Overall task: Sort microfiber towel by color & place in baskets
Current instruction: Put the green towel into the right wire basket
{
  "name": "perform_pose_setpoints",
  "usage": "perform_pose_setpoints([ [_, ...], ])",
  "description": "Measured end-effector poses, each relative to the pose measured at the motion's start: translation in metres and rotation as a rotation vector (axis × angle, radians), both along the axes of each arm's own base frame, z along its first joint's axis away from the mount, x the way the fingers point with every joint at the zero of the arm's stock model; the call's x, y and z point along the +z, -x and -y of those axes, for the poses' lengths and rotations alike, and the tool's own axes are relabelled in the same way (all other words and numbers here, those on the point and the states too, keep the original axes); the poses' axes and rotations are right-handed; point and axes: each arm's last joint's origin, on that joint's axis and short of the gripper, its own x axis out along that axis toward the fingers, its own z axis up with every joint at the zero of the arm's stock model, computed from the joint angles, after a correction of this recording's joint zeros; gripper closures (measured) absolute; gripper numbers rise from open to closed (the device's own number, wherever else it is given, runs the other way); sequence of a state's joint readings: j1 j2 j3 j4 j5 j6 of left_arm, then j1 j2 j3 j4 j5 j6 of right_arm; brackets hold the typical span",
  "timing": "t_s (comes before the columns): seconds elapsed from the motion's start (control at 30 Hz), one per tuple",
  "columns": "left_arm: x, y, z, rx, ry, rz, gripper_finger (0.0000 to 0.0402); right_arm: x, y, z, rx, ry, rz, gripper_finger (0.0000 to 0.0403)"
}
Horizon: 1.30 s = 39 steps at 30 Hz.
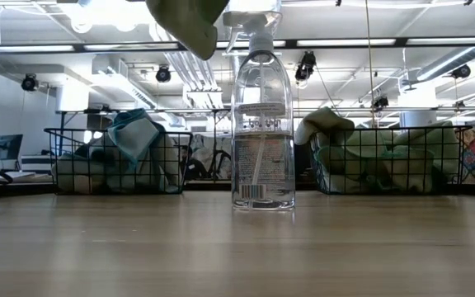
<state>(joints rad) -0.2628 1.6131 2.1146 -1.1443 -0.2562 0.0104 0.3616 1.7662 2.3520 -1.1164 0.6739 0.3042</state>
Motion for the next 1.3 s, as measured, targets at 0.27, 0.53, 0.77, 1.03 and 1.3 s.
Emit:
perform_pose_setpoints([
  [0.27,0.016,0.006,-0.011,0.01,-0.016,0.06,0.0398,0.012,0.011,0.014,-0.051,-0.044,0.053,0.0268],
  [0.53,0.036,0.015,-0.023,0.093,-0.092,0.139,0.0398,0.012,0.008,0.025,-0.075,-0.001,0.037,0.0268],
  [0.77,0.039,0.017,-0.032,0.122,-0.095,0.144,0.0398,0.013,0.006,0.039,-0.148,0.024,0.042,0.0268],
  [1.03,0.035,0.015,-0.041,0.154,-0.104,0.11,0.0398,0.019,0.012,0.045,-0.157,0.025,0.058,0.0268],
  [1.3,0.035,0.014,-0.047,0.169,-0.116,0.113,0.0398,0.017,0.01,0.041,-0.106,-0.08,0.068,0.0268],
])
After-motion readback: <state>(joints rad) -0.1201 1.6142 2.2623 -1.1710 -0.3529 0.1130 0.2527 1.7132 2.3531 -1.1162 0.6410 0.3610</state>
